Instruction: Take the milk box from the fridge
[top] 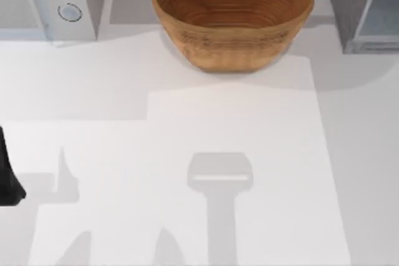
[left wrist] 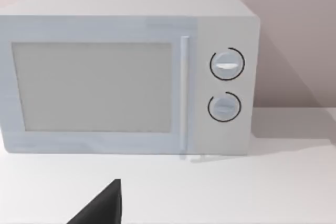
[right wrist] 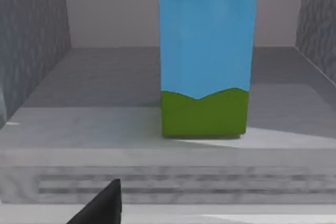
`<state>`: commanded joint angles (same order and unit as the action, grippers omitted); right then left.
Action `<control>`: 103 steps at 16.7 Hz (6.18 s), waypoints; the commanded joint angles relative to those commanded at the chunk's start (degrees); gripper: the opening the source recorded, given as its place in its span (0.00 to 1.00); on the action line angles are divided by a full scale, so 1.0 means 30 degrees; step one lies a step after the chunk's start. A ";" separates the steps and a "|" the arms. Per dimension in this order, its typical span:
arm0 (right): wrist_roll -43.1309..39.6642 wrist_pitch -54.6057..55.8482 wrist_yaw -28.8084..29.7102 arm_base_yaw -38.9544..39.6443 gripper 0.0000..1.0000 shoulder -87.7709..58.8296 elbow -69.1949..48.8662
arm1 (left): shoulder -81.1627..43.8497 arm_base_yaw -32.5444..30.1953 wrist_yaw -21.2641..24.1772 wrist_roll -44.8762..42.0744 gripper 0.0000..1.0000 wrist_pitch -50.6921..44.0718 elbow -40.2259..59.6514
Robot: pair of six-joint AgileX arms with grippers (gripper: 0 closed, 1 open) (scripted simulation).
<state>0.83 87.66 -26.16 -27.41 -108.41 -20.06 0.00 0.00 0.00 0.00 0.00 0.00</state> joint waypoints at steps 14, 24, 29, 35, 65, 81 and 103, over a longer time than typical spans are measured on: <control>-0.0154 -0.7117 0.4091 0.3843 1.00 -0.5283 -1.2695 | 0.0000 0.0000 0.0000 0.0000 1.00 0.0000 0.0000; -0.0175 -0.9308 0.4583 0.4306 1.00 -0.7664 -1.7394 | 0.0000 0.0000 0.0000 0.0000 1.00 0.0000 0.0000; -0.0185 -0.9915 0.4739 0.4455 1.00 -0.8131 -1.8325 | 0.0000 0.0000 0.0000 0.0000 1.00 0.0000 0.0000; -0.0185 -0.9915 0.4739 0.4455 0.62 -0.8131 -1.8325 | 0.0000 0.0000 0.0000 0.0000 1.00 0.0000 0.0000; -0.0108 -1.2762 0.4691 0.4385 0.00 -0.5831 -1.8815 | 0.0000 0.0000 0.0000 0.0000 1.00 0.0000 0.0000; -0.0030 -0.9309 0.3495 0.3354 0.00 -0.0537 -0.9977 | 0.0000 0.0000 0.0000 0.0000 1.00 0.0000 0.0000; -0.0185 -2.6566 0.7909 0.8190 0.00 3.1735 0.4551 | 0.0000 0.0000 0.0000 0.0000 1.00 0.0000 0.0000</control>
<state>0.27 7.96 -2.43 -2.85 -13.21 -6.41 0.00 0.00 0.00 0.00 0.00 0.00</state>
